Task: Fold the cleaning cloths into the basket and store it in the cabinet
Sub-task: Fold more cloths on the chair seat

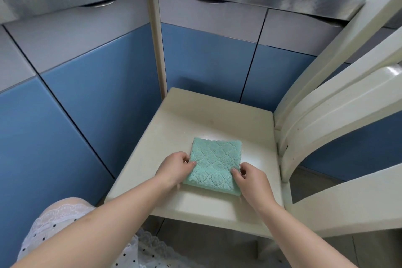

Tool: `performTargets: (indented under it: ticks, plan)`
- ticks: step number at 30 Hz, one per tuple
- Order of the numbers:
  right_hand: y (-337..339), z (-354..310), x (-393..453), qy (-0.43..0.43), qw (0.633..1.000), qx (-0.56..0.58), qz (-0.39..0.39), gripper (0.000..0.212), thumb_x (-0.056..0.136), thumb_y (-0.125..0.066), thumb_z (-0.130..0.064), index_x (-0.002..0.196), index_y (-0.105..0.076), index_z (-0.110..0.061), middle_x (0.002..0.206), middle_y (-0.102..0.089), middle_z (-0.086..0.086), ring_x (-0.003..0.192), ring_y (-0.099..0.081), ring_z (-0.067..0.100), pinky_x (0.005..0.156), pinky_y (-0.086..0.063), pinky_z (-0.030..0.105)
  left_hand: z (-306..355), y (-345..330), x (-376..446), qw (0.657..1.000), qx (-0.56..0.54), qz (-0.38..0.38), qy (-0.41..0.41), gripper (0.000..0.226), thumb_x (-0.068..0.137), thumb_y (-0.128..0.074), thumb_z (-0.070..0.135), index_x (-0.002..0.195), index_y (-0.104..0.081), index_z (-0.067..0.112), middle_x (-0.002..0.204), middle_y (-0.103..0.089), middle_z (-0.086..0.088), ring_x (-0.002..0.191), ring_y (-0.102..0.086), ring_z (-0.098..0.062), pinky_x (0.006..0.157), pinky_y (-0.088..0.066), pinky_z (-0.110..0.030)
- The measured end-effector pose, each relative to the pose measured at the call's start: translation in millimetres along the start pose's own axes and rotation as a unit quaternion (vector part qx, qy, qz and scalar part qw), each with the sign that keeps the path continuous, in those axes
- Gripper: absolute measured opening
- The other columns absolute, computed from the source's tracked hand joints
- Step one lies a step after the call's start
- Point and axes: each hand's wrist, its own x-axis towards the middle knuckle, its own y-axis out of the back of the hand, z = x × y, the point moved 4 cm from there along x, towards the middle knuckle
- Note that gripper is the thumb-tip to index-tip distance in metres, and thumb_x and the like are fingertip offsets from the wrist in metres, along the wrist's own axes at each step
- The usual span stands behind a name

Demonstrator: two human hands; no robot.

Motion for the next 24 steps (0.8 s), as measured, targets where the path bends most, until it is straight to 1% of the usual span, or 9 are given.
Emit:
performTargets:
  ticks: [3,6,8,10,14,16,18,20,24]
  plan:
    - [-1,1,0,0.008,1.000,-0.006,0.007,0.024,0.091,-0.055,-0.034,0.078,-0.051,-0.014,0.071,-0.056,-0.001,0.068,-0.051,0.019,0.058,-0.034,0.031,1,0,0,1.000,0.013,-0.009,-0.001,0.022,0.090,-0.057,0.035,0.088,-0.059,0.013,0.085,-0.066,-0.003,0.055,-0.057,-0.016,0.067,-0.046,-0.030]
    - [-1,4,0,-0.015,0.999,0.042,-0.002,0.015,0.090,-0.059,-0.031,0.098,-0.050,-0.023,0.078,-0.058,-0.010,0.073,-0.055,0.009,0.058,-0.037,0.020,1,0,-1,1.000,0.004,-0.021,0.002,0.023,0.090,-0.056,0.036,0.093,-0.056,0.013,0.089,-0.067,-0.004,0.047,-0.057,-0.019,0.064,-0.048,-0.030]
    - [0,7,1,-0.047,0.994,0.102,-0.003,0.025,0.090,-0.059,-0.032,0.112,-0.049,-0.024,0.078,-0.059,-0.009,0.073,-0.057,0.008,0.058,-0.038,0.020,1,1,-5,1.000,-0.015,-0.018,0.006,0.034,0.089,-0.057,0.043,0.110,-0.050,0.017,0.096,-0.064,0.000,0.062,-0.062,-0.018,0.070,-0.050,-0.030]
    - [5,11,1,-0.082,0.985,0.150,0.020,0.036,0.091,-0.057,-0.033,0.122,-0.047,-0.019,0.088,-0.060,-0.003,0.076,-0.058,0.012,0.061,-0.038,0.025,4,5,-11,0.999,0.021,0.032,-0.020,0.050,0.088,-0.055,0.047,0.126,-0.040,0.020,0.103,-0.057,0.003,0.090,-0.059,-0.014,0.081,-0.046,-0.031]
    - [15,4,9,-0.039,0.991,0.104,0.080,0.041,0.093,-0.053,-0.030,0.132,-0.046,-0.018,0.126,-0.048,0.005,0.098,-0.055,0.014,0.088,-0.041,0.032,24,7,-19,0.968,0.102,0.130,-0.186,0.041,0.095,-0.049,0.033,0.133,-0.044,0.017,0.127,-0.048,0.000,0.119,-0.046,-0.018,0.101,-0.036,-0.031]
    - [9,-12,15,0.025,0.997,0.018,0.071,0.045,0.094,-0.050,-0.028,0.137,-0.043,-0.017,0.142,-0.039,0.008,0.127,-0.042,0.022,0.107,-0.031,0.036,37,-4,-17,0.949,0.171,0.113,-0.240,0.044,0.097,-0.041,0.021,0.141,-0.038,0.015,0.144,-0.039,-0.002,0.136,-0.032,-0.019,0.112,-0.021,-0.031]
    - [-5,-31,19,0.071,0.992,-0.094,0.037,0.049,0.096,-0.044,-0.029,0.144,-0.034,-0.019,0.154,-0.024,0.005,0.142,-0.022,0.021,0.114,-0.018,0.040,49,-21,-11,0.934,0.243,0.081,-0.248,0.053,0.096,-0.033,0.013,0.148,-0.022,0.013,0.157,-0.019,-0.001,0.146,-0.010,-0.017,0.118,-0.005,-0.034]
    - [-19,-44,20,0.093,0.982,-0.163,-0.008,0.051,0.098,-0.035,-0.030,0.148,-0.024,-0.025,0.159,-0.011,-0.001,0.146,-0.008,0.016,0.115,-0.006,0.047,54,-34,-5,0.920,0.309,0.050,-0.235,0.056,0.097,-0.028,0.013,0.151,-0.010,0.013,0.160,-0.005,-0.001,0.147,0.002,-0.017,0.118,0.002,-0.039]
    - [-42,-41,18,0.088,0.968,-0.222,-0.075,0.052,0.100,-0.022,-0.036,0.150,-0.013,-0.027,0.160,-0.003,-0.004,0.147,0.003,0.014,0.114,0.000,0.054,43,-46,2,0.911,0.366,0.007,-0.189,0.056,0.099,-0.026,0.021,0.151,-0.006,0.012,0.160,0.001,-0.003,0.147,0.004,-0.019,0.117,0.001,-0.044]
